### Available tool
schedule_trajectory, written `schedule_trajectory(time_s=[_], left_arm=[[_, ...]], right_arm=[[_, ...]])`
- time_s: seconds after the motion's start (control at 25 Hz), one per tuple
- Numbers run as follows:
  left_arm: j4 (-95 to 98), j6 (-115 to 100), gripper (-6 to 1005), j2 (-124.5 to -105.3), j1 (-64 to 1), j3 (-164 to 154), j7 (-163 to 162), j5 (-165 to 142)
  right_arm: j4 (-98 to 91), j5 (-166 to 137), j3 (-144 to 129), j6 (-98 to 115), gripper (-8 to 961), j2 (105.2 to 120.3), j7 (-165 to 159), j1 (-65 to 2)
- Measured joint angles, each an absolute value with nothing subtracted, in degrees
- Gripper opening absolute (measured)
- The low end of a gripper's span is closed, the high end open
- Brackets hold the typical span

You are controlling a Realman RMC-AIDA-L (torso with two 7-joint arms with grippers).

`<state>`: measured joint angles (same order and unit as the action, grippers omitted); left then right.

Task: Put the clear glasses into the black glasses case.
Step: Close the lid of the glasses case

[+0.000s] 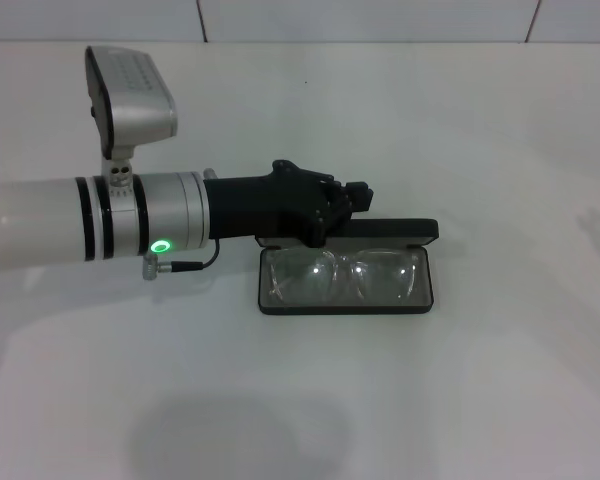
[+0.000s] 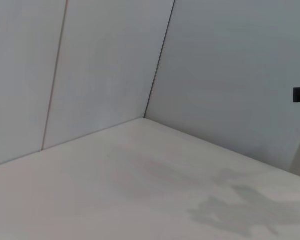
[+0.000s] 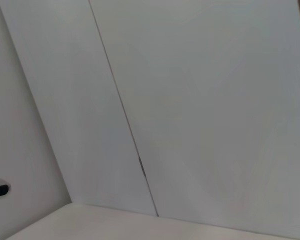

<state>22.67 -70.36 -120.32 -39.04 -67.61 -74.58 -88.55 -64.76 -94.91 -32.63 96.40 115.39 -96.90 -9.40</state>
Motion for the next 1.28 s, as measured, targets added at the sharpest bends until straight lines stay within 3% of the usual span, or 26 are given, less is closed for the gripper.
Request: schedule_trajectory(time_s=[0.64,1.28], left_arm=[[22.95,-70.34,83,-120.15,-38.67,-70.48,-75.75,-87.70],[22.52,-67.95,155,-120.21,-38.51,-70.36,-75.41,-87.50]], right_arm=[[-61.64,-94.88,-32.60,96.50,127,115.39,-94.94,-9.76],[-60.65,-94.82,-32.62,96.50,127,115.40,-94.64,-9.76]])
